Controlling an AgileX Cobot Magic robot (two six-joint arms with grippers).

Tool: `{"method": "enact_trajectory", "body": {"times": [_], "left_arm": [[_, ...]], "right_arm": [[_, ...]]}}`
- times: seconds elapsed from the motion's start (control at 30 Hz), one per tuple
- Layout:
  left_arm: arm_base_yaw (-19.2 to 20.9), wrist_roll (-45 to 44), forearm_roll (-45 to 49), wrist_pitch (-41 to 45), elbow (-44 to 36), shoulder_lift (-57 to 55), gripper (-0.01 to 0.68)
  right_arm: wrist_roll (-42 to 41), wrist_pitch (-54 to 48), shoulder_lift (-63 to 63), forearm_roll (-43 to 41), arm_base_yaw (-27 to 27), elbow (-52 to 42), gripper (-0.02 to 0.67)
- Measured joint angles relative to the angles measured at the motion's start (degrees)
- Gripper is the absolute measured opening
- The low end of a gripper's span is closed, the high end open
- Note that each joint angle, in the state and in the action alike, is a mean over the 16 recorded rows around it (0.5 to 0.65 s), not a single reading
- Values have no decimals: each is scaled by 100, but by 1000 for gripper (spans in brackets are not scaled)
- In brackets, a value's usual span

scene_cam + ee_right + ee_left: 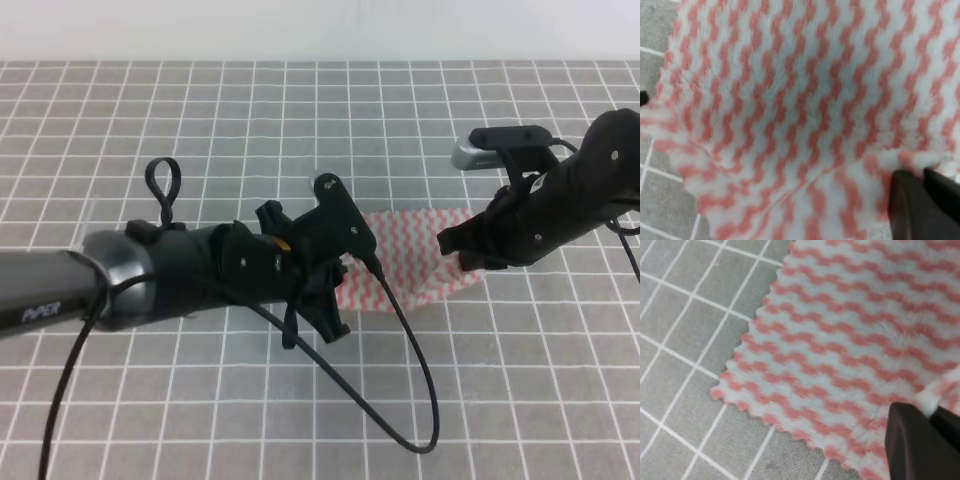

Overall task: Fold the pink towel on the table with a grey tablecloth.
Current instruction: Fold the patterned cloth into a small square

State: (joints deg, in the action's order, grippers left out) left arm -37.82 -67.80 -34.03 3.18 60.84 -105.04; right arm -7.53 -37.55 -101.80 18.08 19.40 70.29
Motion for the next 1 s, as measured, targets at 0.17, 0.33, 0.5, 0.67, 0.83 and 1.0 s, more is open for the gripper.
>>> {"method": "enact_trajectory", "body": {"times": [0.17,0.33,0.5,0.67,0.83,1.0], "left_arm": [[44,-1,3,-32,83,-68,-2],[100,5,0,-76,115,-119,-2],[153,17,-2,-135,122,-140,-2],[192,24,-5,-171,151,-188,-2],[201,24,-5,-200,237,-262,-2],[226,15,-6,-189,361,-366,-2]], "right_arm": [[8,-8,7,-53,-2,0,-15],[18,-1,8,-96,-5,0,-15],[26,50,8,-116,-8,0,-15],[30,141,20,-110,-10,-2,-15],[30,243,20,-106,-10,-4,-15],[27,344,26,-109,-12,-5,-15]]}}
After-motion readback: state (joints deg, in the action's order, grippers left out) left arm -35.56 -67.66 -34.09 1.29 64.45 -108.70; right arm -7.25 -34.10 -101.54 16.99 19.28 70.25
